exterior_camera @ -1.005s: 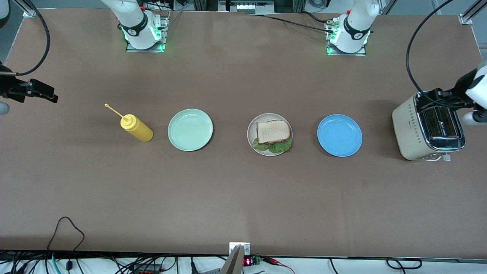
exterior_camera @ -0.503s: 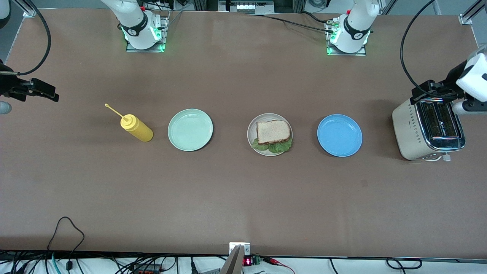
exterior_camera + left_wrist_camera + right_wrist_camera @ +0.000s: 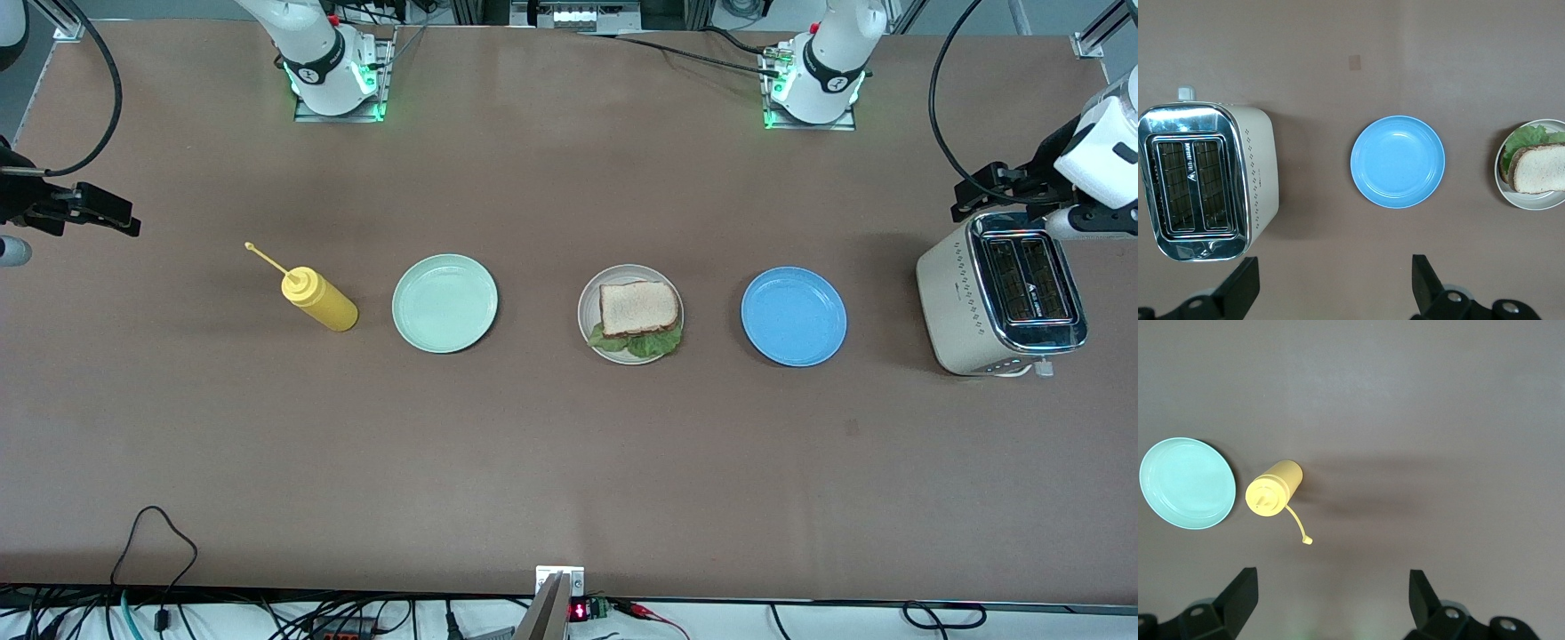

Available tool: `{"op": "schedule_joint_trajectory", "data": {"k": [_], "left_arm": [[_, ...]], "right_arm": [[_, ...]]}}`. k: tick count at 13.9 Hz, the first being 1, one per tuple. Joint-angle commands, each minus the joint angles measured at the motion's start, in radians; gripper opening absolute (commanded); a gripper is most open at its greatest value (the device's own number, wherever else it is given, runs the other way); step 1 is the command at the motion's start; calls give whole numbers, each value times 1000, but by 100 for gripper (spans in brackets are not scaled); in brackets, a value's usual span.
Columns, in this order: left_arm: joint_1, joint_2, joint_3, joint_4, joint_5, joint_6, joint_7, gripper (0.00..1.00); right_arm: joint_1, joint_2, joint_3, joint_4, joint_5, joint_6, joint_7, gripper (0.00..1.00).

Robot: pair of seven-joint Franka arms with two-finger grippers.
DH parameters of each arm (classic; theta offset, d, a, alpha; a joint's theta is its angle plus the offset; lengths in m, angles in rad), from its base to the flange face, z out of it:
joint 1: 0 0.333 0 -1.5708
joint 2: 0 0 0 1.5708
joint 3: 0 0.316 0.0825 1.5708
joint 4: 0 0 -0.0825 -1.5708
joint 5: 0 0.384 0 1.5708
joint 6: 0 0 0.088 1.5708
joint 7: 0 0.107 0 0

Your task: Make sandwich in beige plate with both arms

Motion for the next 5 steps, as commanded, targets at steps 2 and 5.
{"op": "schedule_joint_trajectory", "data": {"k": [2, 5], "left_arm": [[6, -27, -8, -22, 0, -10, 8, 100], [6, -27, -9, -20, 5, -12, 6, 100]], "right_arm": [[-7, -32, 7, -30, 11, -5, 10, 100], [-7, -32, 7, -30, 11, -3, 10, 100]]}}
